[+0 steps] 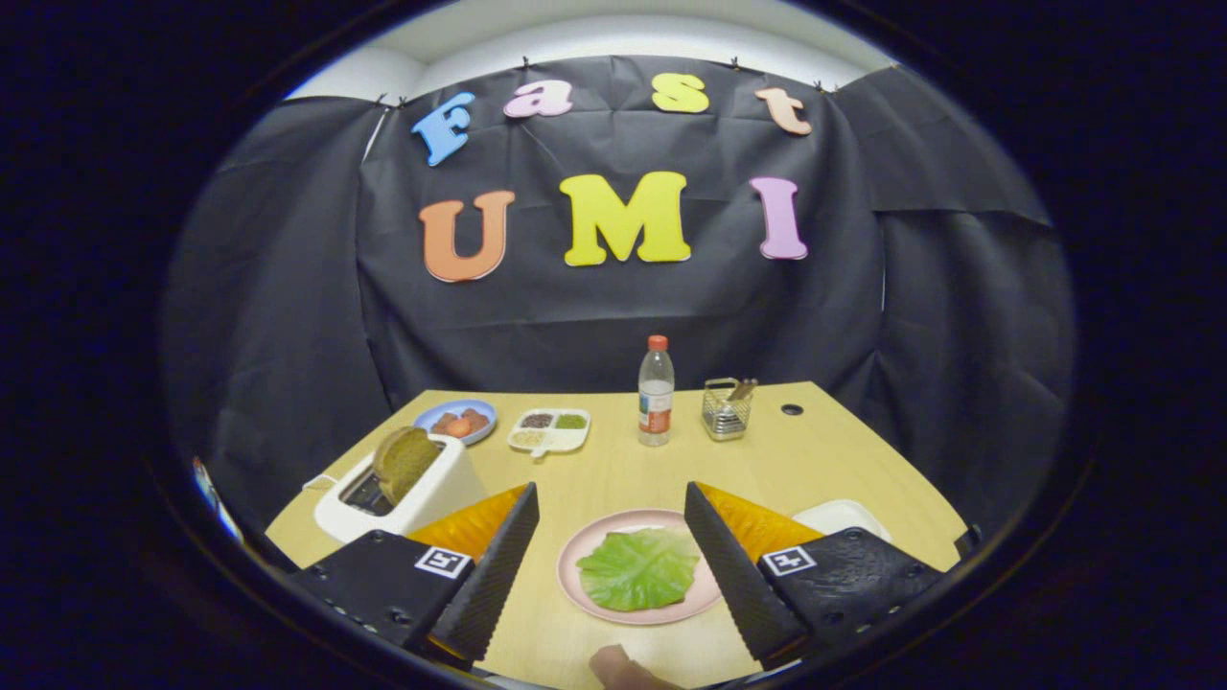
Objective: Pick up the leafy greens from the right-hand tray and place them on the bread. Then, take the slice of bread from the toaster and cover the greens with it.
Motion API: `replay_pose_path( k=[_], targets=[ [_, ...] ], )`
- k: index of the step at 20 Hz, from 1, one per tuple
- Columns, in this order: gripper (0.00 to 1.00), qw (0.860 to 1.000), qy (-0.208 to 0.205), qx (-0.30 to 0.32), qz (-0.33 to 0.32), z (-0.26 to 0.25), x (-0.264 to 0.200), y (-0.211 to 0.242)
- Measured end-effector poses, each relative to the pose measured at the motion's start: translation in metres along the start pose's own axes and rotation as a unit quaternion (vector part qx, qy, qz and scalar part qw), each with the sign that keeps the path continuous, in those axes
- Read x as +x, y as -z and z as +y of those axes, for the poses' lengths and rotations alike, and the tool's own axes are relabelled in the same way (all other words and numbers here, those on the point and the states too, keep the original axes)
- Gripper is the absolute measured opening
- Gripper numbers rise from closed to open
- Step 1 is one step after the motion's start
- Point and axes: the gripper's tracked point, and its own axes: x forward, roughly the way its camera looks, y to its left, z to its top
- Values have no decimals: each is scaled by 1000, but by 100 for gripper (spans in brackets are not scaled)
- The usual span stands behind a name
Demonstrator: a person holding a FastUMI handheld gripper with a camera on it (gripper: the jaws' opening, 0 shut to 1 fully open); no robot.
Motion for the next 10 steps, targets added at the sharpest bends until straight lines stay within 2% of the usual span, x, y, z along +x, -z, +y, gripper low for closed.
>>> replay_pose_path(
  k=[4, 10],
  targets=[
    [94, 1000, -19, -10, -1, 33, -4, -16],
    [94, 999, -48, -23, 8, 94, 17, -26]
  ],
)
